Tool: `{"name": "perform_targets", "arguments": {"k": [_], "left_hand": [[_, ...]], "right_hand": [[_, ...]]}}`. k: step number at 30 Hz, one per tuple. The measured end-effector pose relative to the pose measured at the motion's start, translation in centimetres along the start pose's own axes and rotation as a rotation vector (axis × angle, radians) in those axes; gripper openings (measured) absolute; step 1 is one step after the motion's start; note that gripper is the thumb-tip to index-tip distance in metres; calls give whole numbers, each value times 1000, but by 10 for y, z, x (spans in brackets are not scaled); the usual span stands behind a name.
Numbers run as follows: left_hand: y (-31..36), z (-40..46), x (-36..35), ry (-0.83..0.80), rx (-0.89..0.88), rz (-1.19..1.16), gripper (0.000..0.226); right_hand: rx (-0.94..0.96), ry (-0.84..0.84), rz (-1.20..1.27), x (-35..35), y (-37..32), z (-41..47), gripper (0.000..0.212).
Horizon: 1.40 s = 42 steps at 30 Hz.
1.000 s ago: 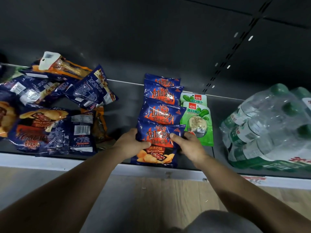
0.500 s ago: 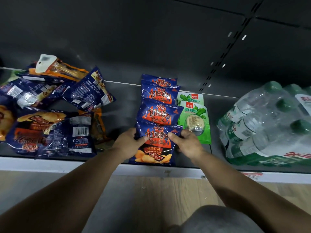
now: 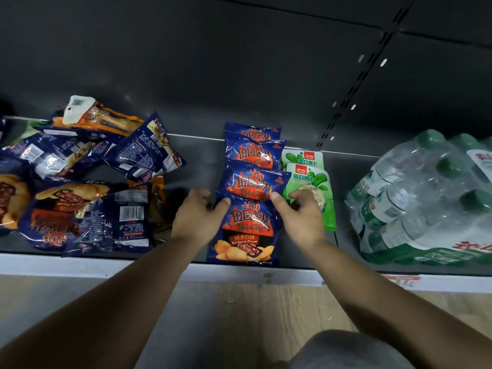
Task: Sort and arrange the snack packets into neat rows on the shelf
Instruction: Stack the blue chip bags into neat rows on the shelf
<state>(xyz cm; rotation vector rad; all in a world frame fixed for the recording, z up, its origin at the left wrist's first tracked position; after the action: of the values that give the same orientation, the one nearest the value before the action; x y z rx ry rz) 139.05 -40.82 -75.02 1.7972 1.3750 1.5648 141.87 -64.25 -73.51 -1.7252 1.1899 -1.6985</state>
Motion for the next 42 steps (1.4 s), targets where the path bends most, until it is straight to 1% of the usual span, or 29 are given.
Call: {"name": "perform_targets", "arguments": {"k": [3,5,7,9,10,13,15,18,21,24,27,31,33,36,39,42], "left_hand": [[21,-3,19,117,-111,48,42],[30,-1,30,155,-167,80,39],[34,1,42,173,-204,159,37],[36,3,53,172,-256,306,34],[35,3,57,156,-262,426,35],[21,4,71,114,-203,821,45],[12,3,77,86,-181,945,50],[1,1,82,50,-207,1010,50],[-4,-2,81,12,-278,1090,53],[-11,-5,78,-36,-300,1125,62],[-17,-2,79,-72,-285,1119,61],[-30,3,81,-106,-279,1128,58],[-37,5,82,-124,-285,1139,54],[-43,7,83,-157,-298,1145,52],[-51,9,85,-205,-317,1130,53],[-58,13,97,-203,-324,1117,53]], "right_hand": [[250,30,-143,-2,-46,-4,23],[372,24,-222,-10,-74,-8,22],[448,-22,-231,-20,-98,-14,21],[512,-124,-222,-38,-118,-20,18],[534,-201,-222,-49,-126,-23,16],[578,-425,-277,-85,-144,-36,17],[603,-515,-359,-105,-151,-45,24],[588,-583,-428,-130,-163,-50,37],[519,-564,-447,-154,-175,-44,40],[421,-509,-374,-175,-181,-38,48],[336,-437,-338,-195,-179,-34,59],[251,-336,-317,-211,-175,-25,67],[277,-305,-312,-218,-176,-24,73],[392,-271,-375,-230,-182,-26,84],[508,-242,-482,-240,-192,-25,88],[531,-275,-567,-250,-194,-20,88]]}}
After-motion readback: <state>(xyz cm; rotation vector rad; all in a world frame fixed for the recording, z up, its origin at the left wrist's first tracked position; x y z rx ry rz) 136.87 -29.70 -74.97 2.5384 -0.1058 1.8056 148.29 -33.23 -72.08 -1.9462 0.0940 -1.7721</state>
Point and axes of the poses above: each hand's wrist, its own z-axis towards the middle knuckle, its own x-axis out of the back of the hand, y = z × x, the point moved 8 cm from there along z, towards the middle knuckle, and after that the axes turned 3 degrees about -z, right-handed, at the moved point
